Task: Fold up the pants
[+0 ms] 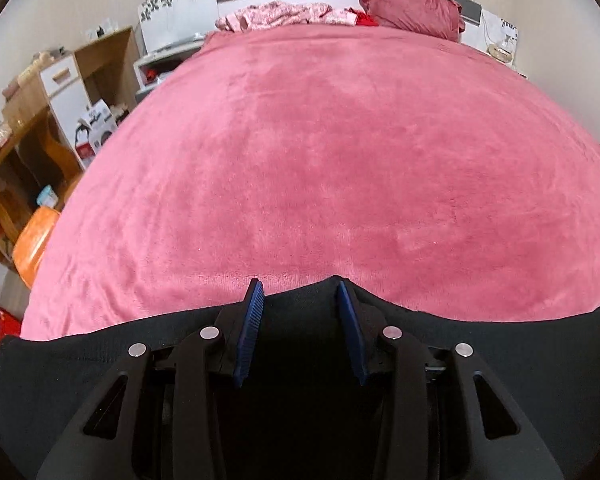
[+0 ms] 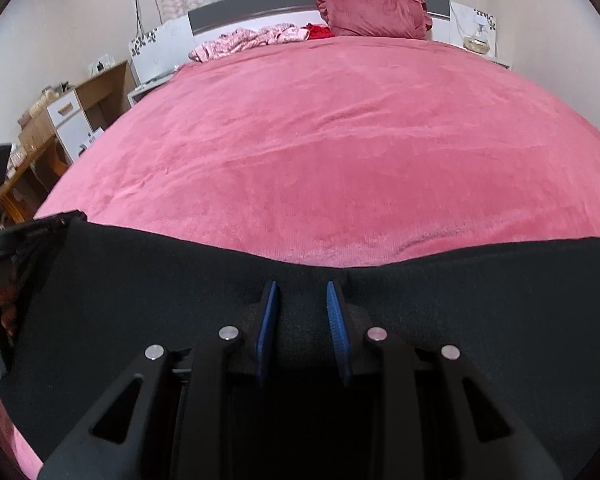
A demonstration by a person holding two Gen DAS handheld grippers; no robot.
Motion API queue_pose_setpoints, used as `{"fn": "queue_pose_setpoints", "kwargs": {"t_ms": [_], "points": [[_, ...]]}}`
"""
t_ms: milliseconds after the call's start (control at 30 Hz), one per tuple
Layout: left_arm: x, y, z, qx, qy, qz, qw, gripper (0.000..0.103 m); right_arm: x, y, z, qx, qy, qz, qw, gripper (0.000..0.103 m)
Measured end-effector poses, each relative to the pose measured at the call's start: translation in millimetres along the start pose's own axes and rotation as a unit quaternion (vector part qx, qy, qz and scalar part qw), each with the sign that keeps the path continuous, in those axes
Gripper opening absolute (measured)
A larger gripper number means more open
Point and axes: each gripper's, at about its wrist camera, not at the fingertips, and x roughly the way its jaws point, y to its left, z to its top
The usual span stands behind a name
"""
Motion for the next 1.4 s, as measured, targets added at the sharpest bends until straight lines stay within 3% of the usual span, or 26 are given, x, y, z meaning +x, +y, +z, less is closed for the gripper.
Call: {"fn": "queue_pose_setpoints", "kwargs": {"t_ms": [100,133,167,233,267,367,600,767,933,1233,1300,1367,1400], "points": [[-8,1,-4,-0.005,-0.011,0.002,0.9999,0.039,-10,-11,-2,0.024,-0.015,0.032,0.999,0.032],[-14,2,-6,-0.014,-0.011,0.000,0.9999,0.041,-15,-13,-4,0.029,-0.021,0.037,0.999,0.042],[-20,5,-7,-0.025,-0.009,0.001,0.9996,0.045,-21,-15,-6,0.034,-0.029,0.038,0.998,0.050],[-29,9,-13,-0.041,-0.005,0.010,0.9991,0.068,-36,-18,-12,0.041,-0.047,0.031,0.998,0.052],[-33,14,-18,-0.052,-0.001,0.010,0.9986,0.069,-41,-19,-13,0.042,-0.053,0.024,0.997,0.052],[-43,18,-32,-0.059,0.000,0.003,0.9983,0.069,-52,-23,-13,0.044,-0.064,-0.005,0.997,0.052],[-66,9,-58,-0.010,-0.007,0.023,0.9997,0.069,-53,-57,-21,0.113,-0.047,-0.086,0.989,0.052],[-66,21,-75,-0.064,0.010,0.007,0.9978,0.076,-48,-49,-23,0.069,-0.039,-0.120,0.990,0.057],[-69,20,-83,-0.052,0.009,0.012,0.9985,0.079,-62,-58,-26,0.094,-0.048,-0.116,0.988,0.066],[-71,21,-88,-0.057,0.008,0.014,0.9983,0.084,-80,-102,-35,0.199,-0.036,-0.125,0.971,0.067],[-71,23,-89,-0.061,0.011,0.012,0.9980,0.089,-83,-101,-34,0.195,-0.033,-0.120,0.973,0.072],[-72,24,-90,-0.064,0.015,0.011,0.9978,0.094,-84,-98,-31,0.187,-0.025,-0.114,0.975,0.089],[-72,24,-90,-0.063,0.018,0.012,0.9978,0.097,-82,-95,-28,0.180,-0.016,-0.111,0.977,0.090]]}}
